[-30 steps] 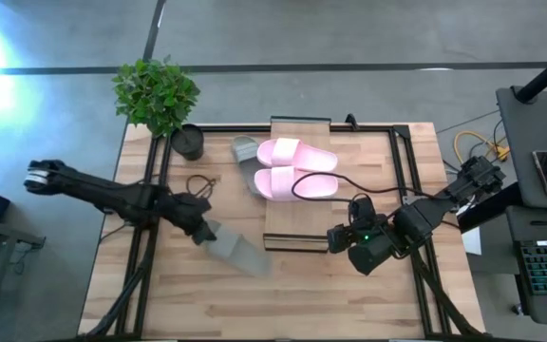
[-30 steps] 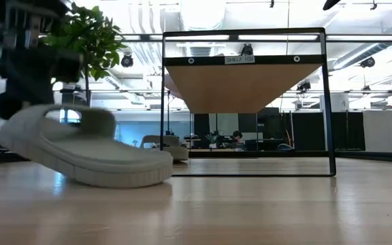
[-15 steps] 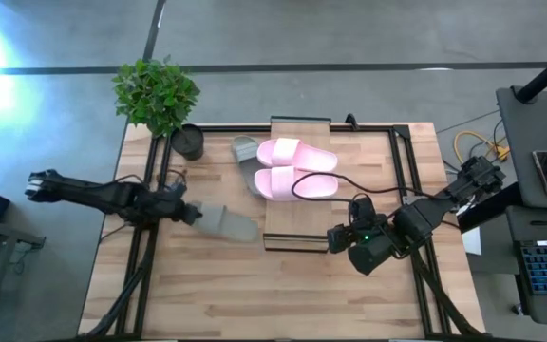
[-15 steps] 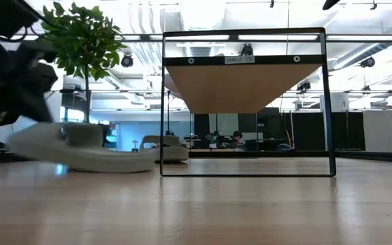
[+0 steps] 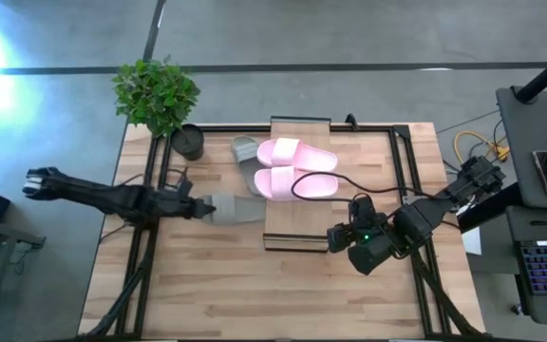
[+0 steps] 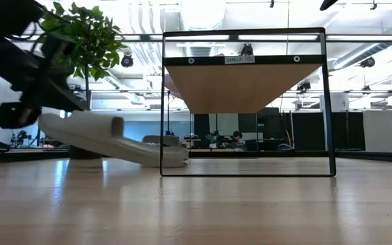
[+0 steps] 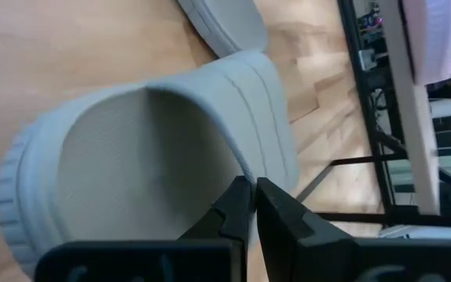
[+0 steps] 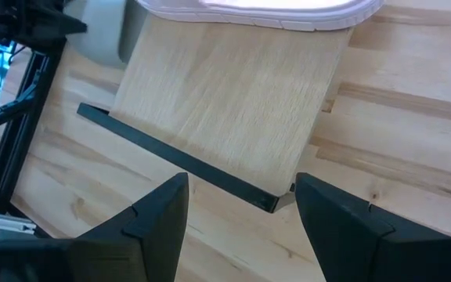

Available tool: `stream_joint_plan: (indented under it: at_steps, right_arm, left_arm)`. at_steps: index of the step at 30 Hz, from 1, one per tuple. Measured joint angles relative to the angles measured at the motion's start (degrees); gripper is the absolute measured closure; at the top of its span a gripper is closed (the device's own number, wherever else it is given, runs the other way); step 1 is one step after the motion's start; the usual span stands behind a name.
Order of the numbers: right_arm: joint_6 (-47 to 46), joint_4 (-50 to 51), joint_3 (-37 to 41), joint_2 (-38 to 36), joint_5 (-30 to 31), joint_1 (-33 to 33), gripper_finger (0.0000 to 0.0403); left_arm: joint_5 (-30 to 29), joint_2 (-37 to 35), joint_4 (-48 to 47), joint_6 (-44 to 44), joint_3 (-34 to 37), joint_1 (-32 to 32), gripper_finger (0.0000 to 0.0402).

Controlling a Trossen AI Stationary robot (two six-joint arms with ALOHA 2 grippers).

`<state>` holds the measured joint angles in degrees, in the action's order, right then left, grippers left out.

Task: Pick and place slides into the shelf
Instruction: Put the bottom grey slide under the shelf

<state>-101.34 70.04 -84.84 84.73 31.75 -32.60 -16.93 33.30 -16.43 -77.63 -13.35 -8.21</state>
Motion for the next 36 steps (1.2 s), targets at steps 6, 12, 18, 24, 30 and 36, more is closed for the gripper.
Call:
stream_joint_plan:
  at_steps: [6, 12, 18, 24, 30, 36]
  right_arm:
    - [-0.62, 0.02, 0.14, 0.00, 0.81, 0.00, 0.0177]
    - [-0.86, 0.00, 0.20, 0.00, 1.39, 0.00, 0.0177]
    - [-1.70, -0.11, 0.20, 0.00, 1.39, 0.00, 0.0177]
    - [-1.71, -0.15, 0.20, 0.02, 1.37, 0.00, 0.0177]
    - [-1.13, -0.02, 0.22, 0.00, 1.35, 0.00, 0.0177]
    - [-0.47, 0.07, 0.22, 0.00, 1.35, 0.00, 0.0177]
  left_arm:
    - [0.16, 14.37, 19.37, 0.44, 0.76, 0.00, 0.0401]
    - [0.17, 29.82, 37.76, 1.32, 0.68, 0.00, 0.0401]
    - [-2.28, 41.16, 46.55, 5.01, -4.11, 0.21, 0.0401]
    - [-0.01, 47.35, 46.27, 6.97, -8.49, 3.12, 0.0395]
    - [1.90, 50.38, 46.60, 13.17, -13.39, 4.30, 0.0337]
    - [2.65, 51.70, 46.40, 14.12, -15.85, 5.42, 0.0254]
